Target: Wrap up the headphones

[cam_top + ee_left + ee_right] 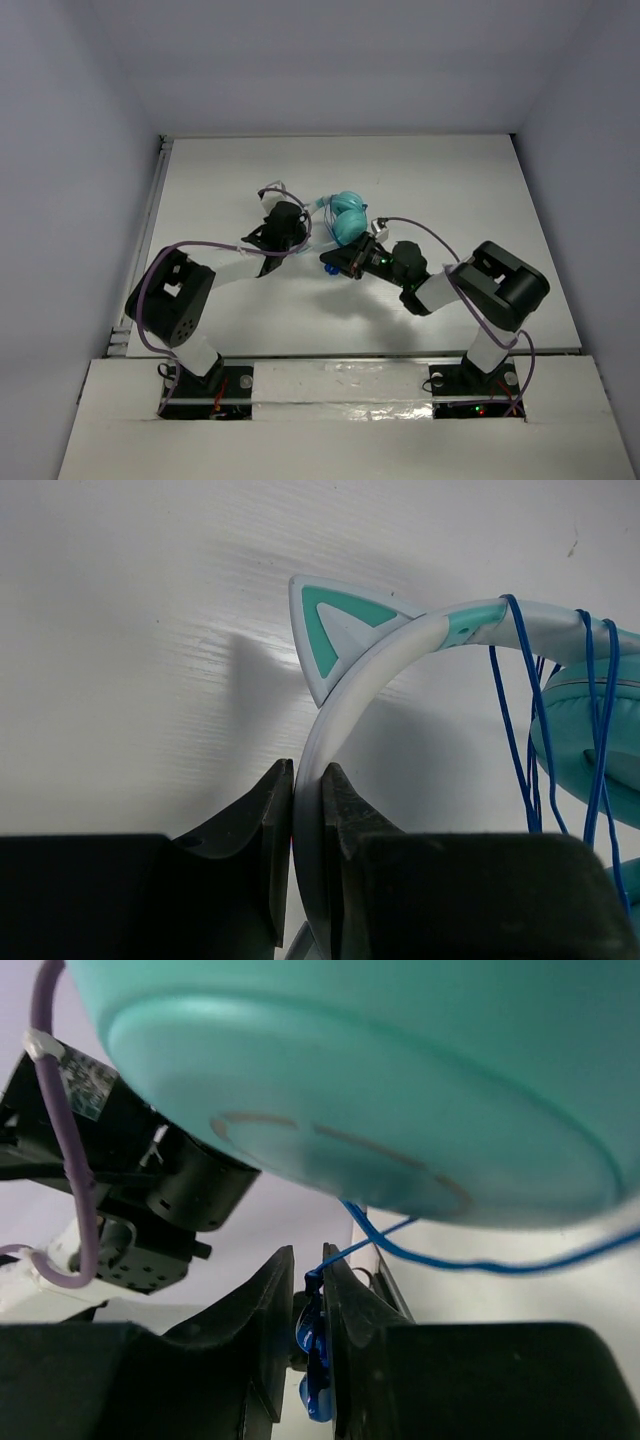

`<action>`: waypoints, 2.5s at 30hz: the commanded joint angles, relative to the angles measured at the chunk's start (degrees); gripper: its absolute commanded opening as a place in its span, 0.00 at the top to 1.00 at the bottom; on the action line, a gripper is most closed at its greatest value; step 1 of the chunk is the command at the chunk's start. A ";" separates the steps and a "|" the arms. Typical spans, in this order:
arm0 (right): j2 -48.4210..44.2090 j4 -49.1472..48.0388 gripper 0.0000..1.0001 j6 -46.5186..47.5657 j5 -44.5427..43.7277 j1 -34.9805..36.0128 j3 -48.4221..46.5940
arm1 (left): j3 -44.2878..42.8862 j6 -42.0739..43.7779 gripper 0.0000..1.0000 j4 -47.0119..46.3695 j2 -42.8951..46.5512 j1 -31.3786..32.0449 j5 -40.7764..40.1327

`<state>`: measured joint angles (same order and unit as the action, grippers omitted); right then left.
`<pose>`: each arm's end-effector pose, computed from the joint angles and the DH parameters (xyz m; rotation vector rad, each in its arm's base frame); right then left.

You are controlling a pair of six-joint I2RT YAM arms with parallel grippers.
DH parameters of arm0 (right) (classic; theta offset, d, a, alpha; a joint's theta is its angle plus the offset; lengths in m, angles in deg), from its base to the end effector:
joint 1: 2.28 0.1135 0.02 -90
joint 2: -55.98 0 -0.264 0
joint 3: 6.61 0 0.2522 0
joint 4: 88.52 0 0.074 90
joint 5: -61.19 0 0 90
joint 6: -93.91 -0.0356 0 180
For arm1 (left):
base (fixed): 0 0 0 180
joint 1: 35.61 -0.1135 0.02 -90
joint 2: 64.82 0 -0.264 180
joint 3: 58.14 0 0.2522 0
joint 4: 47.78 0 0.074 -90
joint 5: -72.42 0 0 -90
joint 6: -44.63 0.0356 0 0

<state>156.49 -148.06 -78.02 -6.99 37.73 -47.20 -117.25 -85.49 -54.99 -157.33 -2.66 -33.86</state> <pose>0.2225 0.2040 0.1541 0.3450 1.9328 1.8553 0.2900 -0.1761 0.1907 -0.3088 2.0242 -0.5215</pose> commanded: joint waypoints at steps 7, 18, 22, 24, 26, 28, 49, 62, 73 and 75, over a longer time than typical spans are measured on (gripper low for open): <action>-9.53 -5.04 0.71 -2.36 -3.89 1.65 -4.54 | 0.78 -0.23 1.00 -5.48 0.84 1.42 -5.87; -13.94 14.67 0.51 -4.45 -14.35 2.17 -6.57 | 2.98 1.18 1.00 -5.05 2.33 4.75 -11.14; -12.36 15.46 0.50 -7.89 -15.75 2.18 -7.19 | 2.98 2.41 1.00 -4.52 2.42 6.86 -15.70; -12.01 18.35 0.47 -9.03 -16.72 2.18 -8.49 | 3.33 2.85 1.00 -4.52 2.51 6.87 -17.12; -11.65 23.55 0.44 -10.27 -18.13 2.18 -10.52 | 3.77 3.99 1.00 -4.96 2.07 8.97 -20.38; -10.78 24.52 0.42 -12.71 -18.92 2.18 -10.61 | 3.59 4.43 1.00 -4.17 1.98 10.37 -24.92; -9.97 84.01 0.20 1.25 -28.31 5.86 -39.35 | 6.67 7.69 1.00 -10.93 5.15 14.34 -33.04; 3.08 101.87 0.00 6.35 -24.44 6.14 -56.13 | 2.37 6.63 1.00 -6.89 4.01 14.86 -32.06; -7.11 101.89 0.02 5.91 -31.04 7.45 -52.95 | 4.56 8.56 1.00 -7.50 6.64 14.25 -29.45; -11.63 100.46 0.00 7.48 -30.27 7.45 -49.03 | 4.56 9.53 1.00 -8.29 6.55 13.55 -26.89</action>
<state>154.28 -41.20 -72.05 -35.56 43.90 -100.22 -111.80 -77.73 -58.51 -153.92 11.18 -65.09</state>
